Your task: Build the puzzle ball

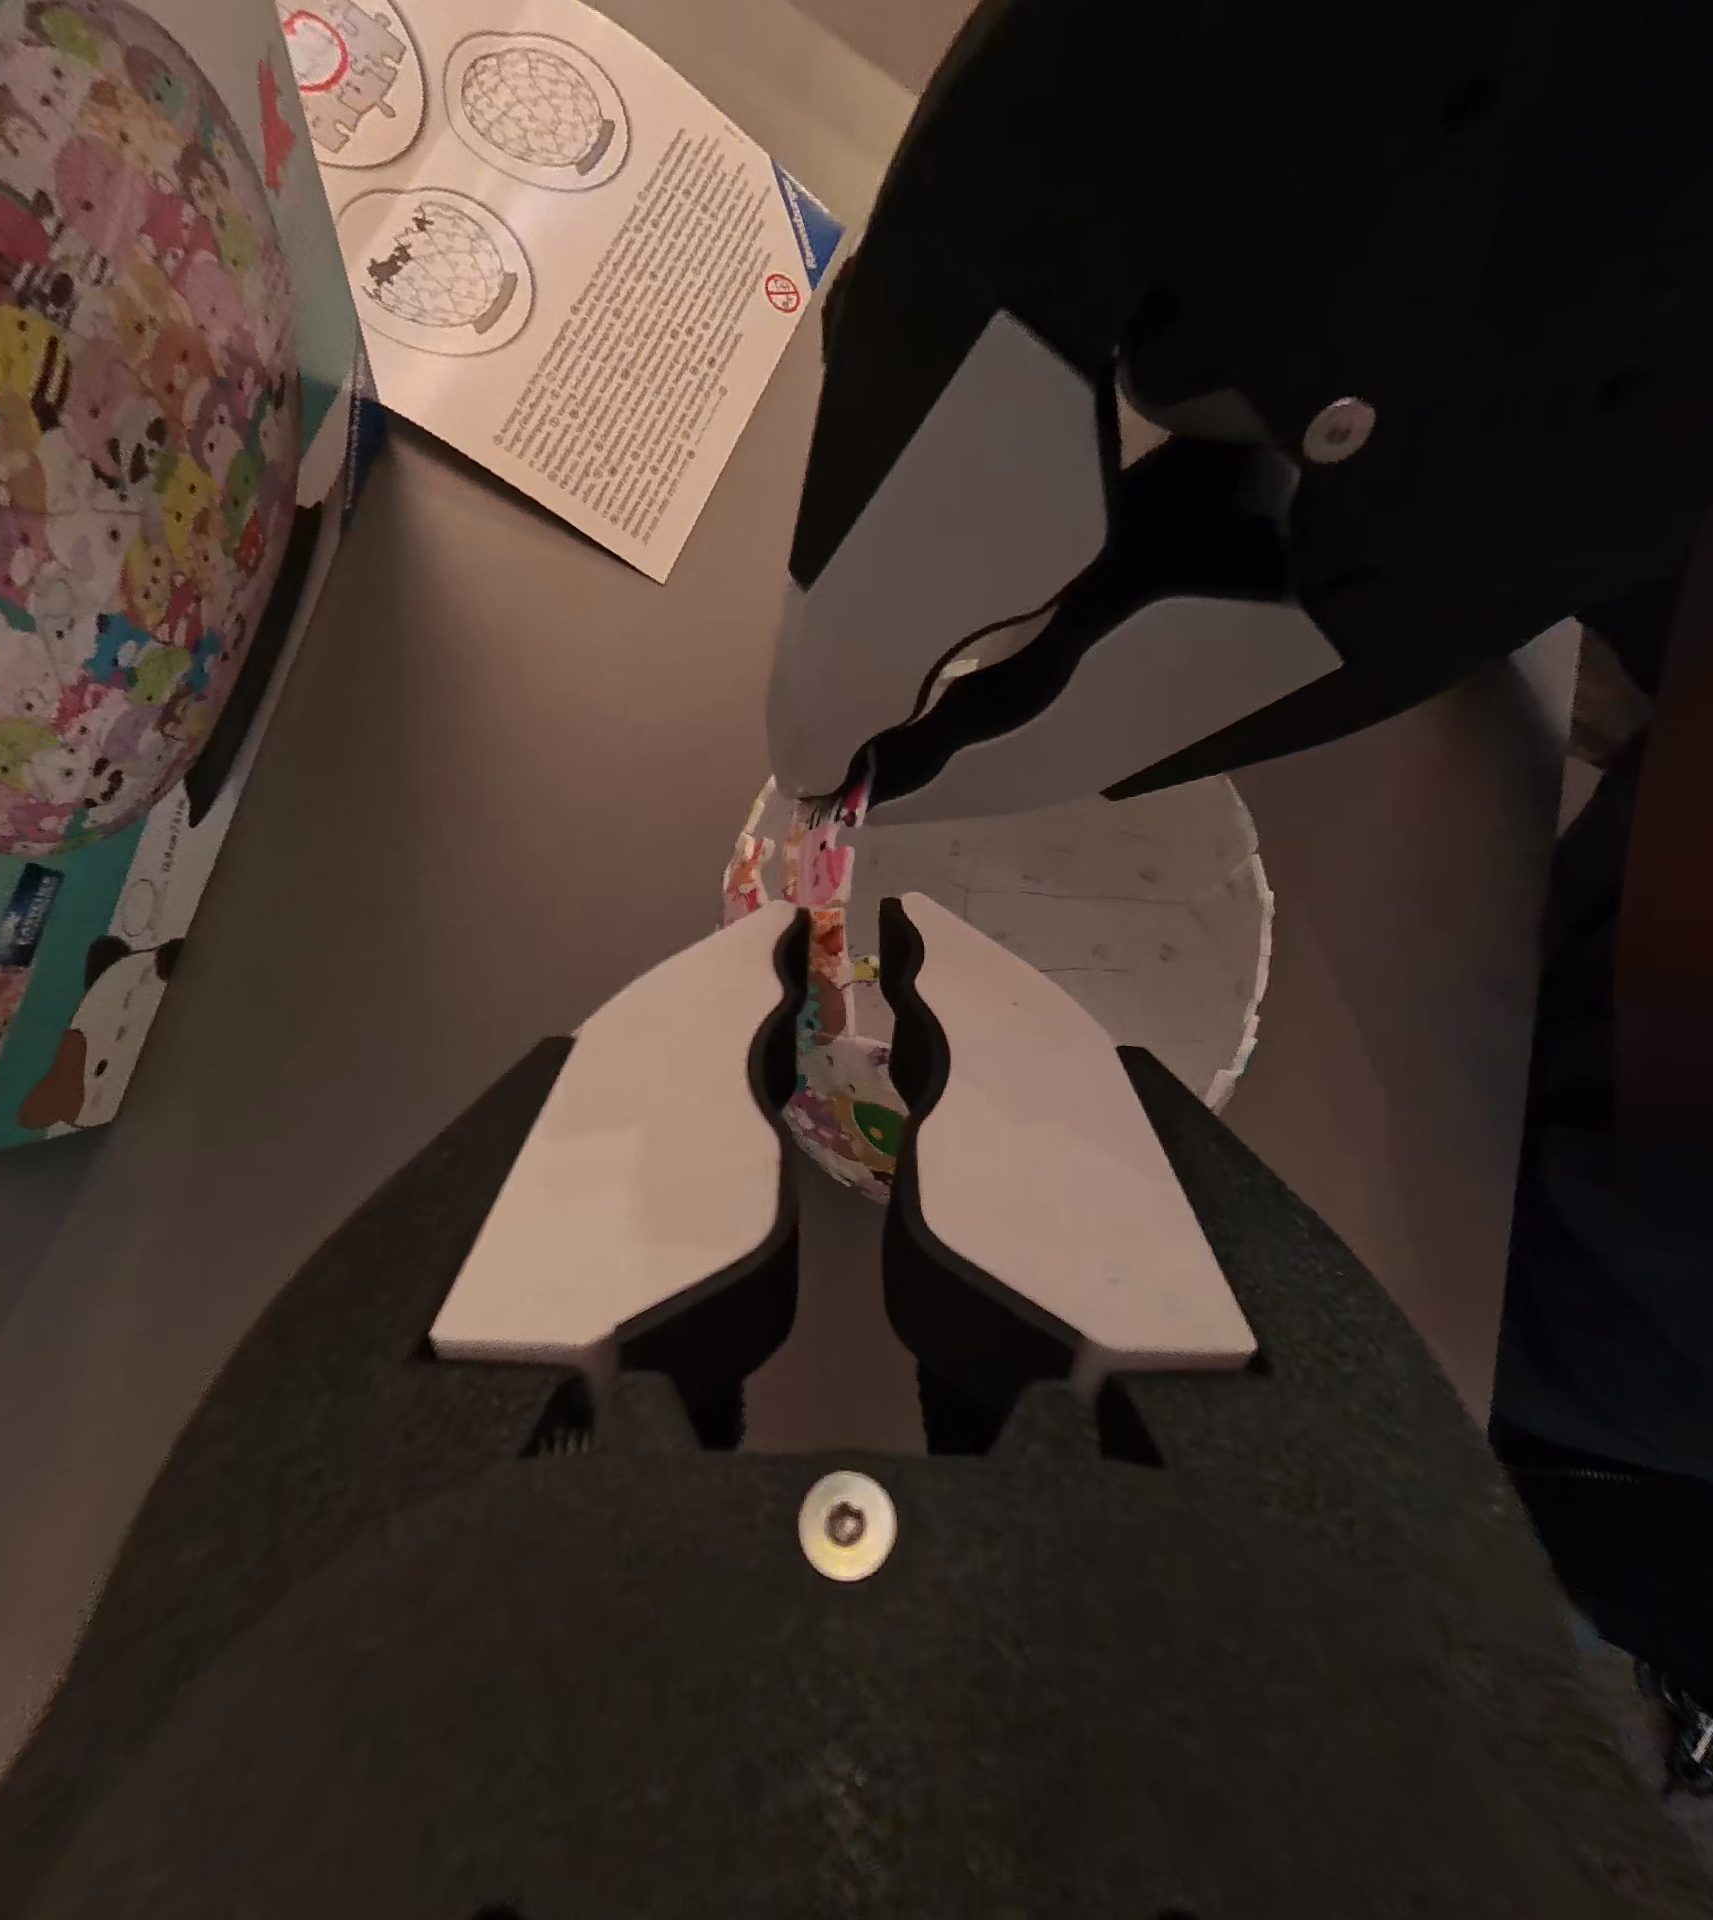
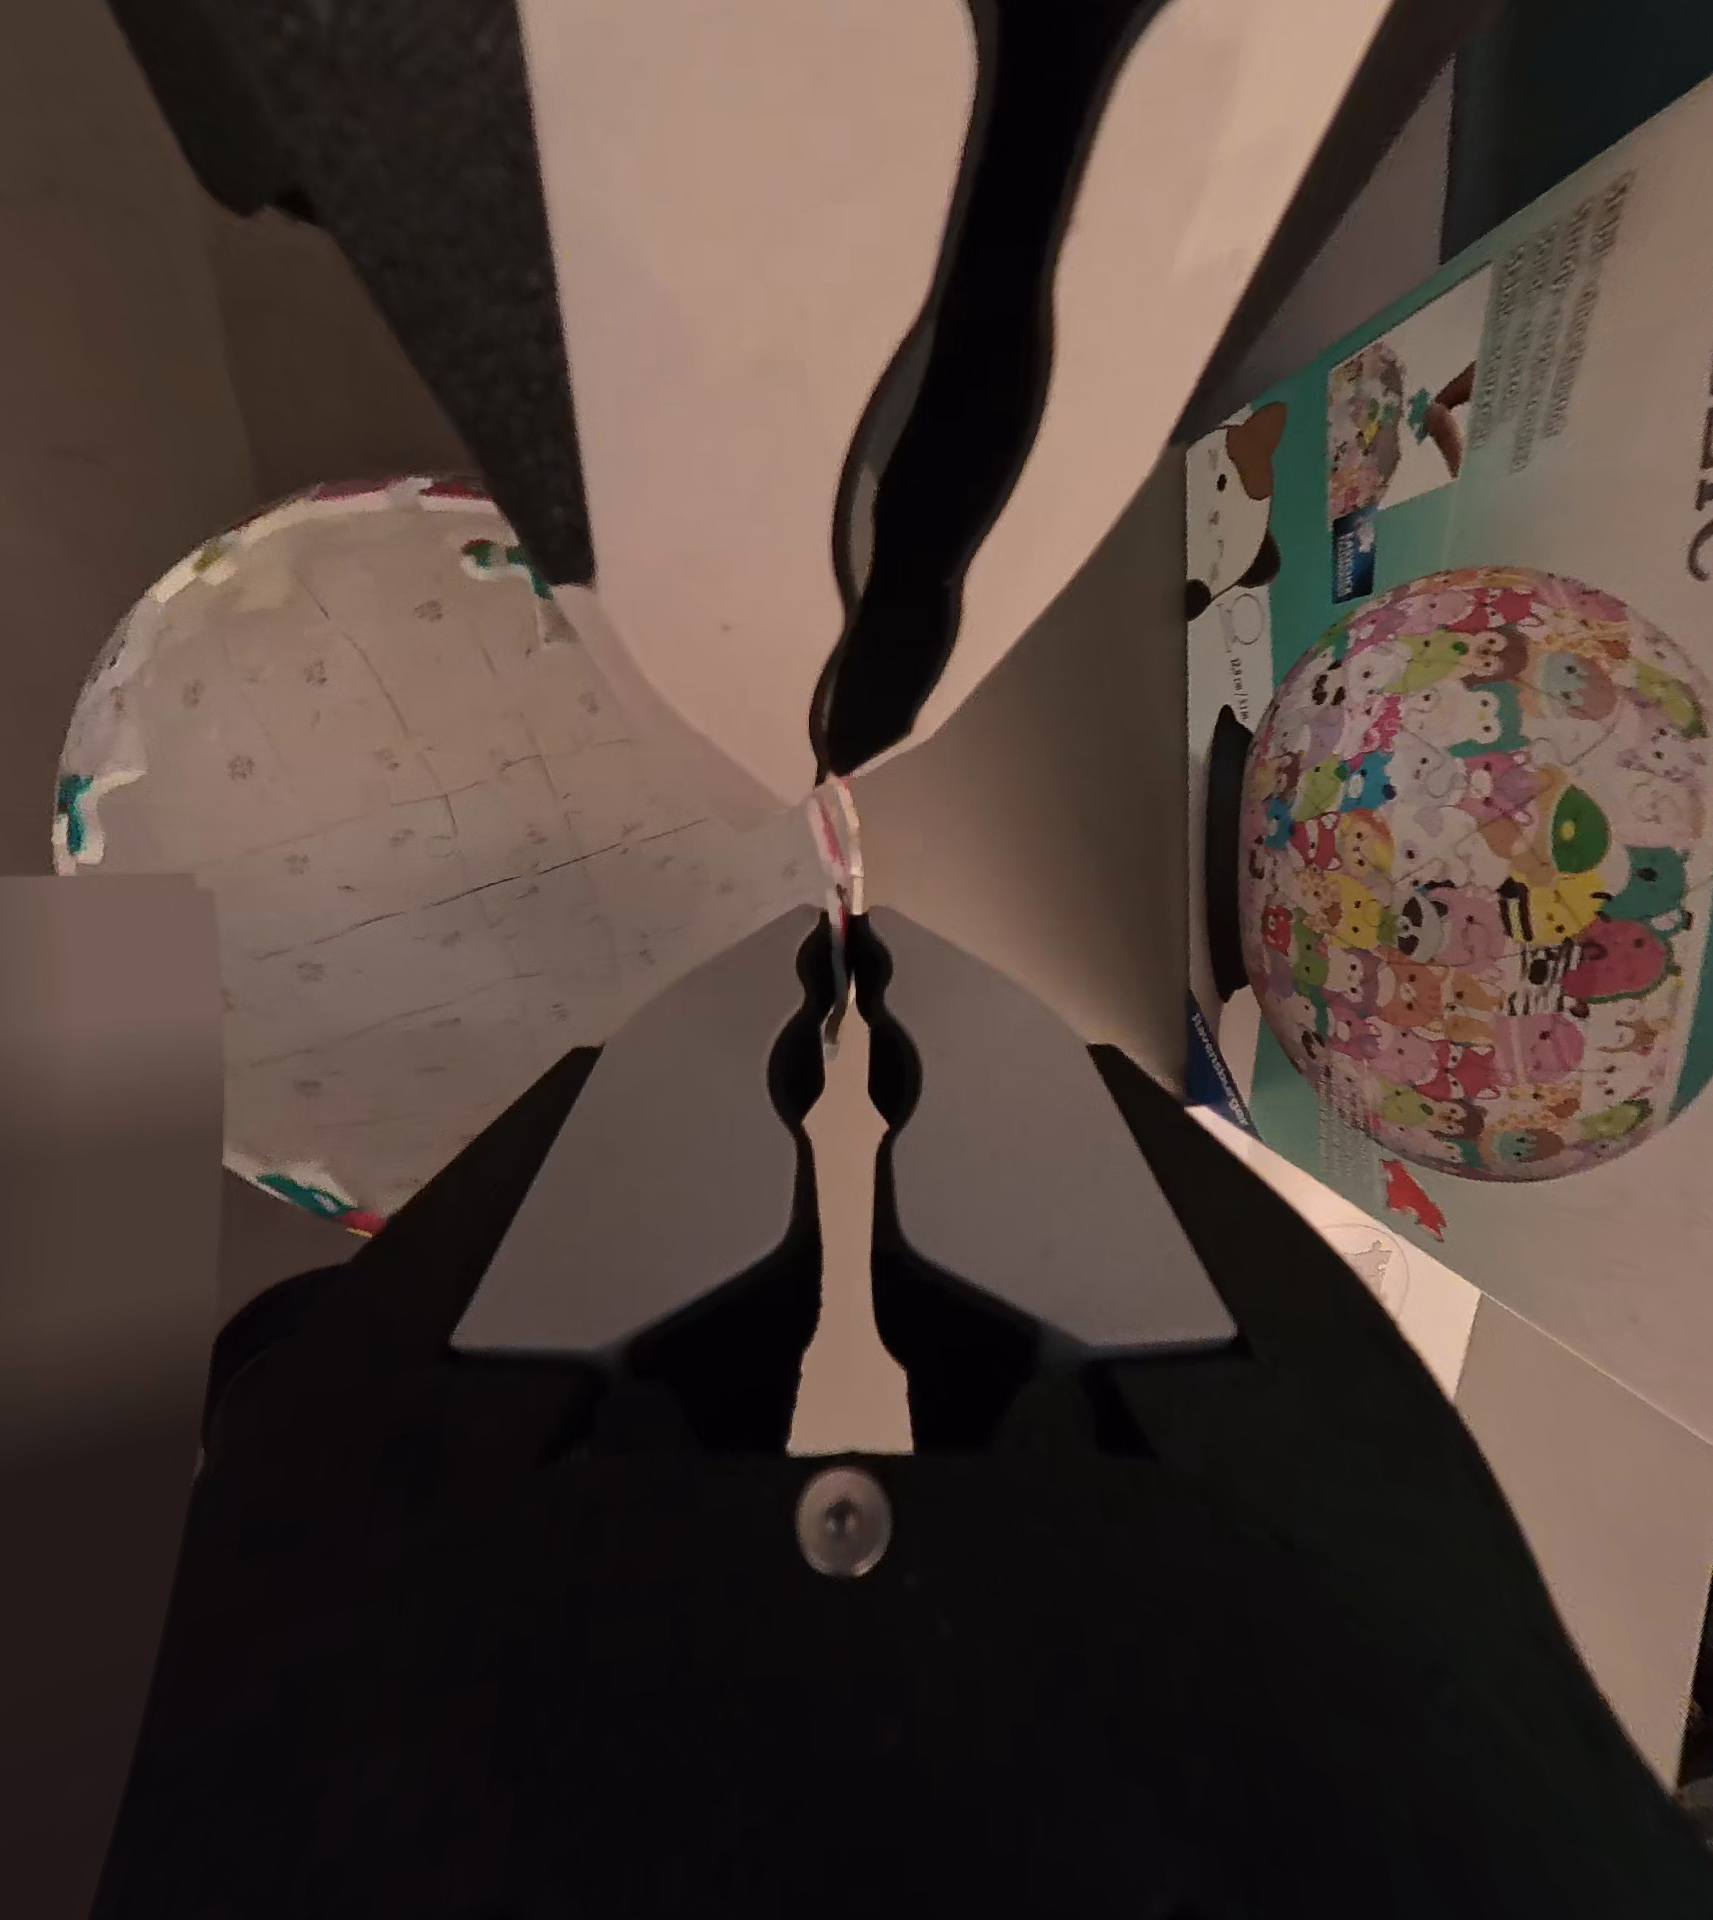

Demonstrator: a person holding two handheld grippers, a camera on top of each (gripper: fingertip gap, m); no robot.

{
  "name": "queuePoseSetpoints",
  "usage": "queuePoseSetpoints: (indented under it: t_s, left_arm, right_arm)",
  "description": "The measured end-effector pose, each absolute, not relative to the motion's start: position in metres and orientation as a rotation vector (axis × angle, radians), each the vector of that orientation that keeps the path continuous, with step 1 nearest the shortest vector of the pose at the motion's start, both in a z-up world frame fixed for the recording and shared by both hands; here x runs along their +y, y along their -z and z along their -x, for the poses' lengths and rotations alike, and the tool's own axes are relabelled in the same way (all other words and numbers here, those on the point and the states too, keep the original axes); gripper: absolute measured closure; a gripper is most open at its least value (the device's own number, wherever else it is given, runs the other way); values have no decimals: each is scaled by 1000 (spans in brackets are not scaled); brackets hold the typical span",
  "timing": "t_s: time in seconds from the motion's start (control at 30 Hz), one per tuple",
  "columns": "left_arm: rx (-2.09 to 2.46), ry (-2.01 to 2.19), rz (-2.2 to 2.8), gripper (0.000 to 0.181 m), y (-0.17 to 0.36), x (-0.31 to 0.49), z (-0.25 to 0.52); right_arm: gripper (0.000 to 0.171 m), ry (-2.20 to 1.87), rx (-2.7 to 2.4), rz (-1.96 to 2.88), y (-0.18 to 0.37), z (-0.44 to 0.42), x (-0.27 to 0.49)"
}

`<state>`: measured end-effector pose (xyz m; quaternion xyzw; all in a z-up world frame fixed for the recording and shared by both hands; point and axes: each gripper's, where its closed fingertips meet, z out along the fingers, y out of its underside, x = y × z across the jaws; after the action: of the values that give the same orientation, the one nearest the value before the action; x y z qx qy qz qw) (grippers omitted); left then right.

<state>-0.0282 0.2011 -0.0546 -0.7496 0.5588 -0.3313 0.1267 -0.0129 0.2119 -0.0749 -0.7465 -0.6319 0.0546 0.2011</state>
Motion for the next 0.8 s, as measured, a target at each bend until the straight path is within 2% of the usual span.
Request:
queuePoseSetpoints:
  t_s: [0.53,0.8]
  left_arm:
    - [1525,1059,2235,169,54,202,31]
    - [1604,972,2207,167,55,201,31]
  right_arm:
    - [168,-142,-1715,2114,75,14,214]
    - [168,-129,-1674,2140,75,14,215]
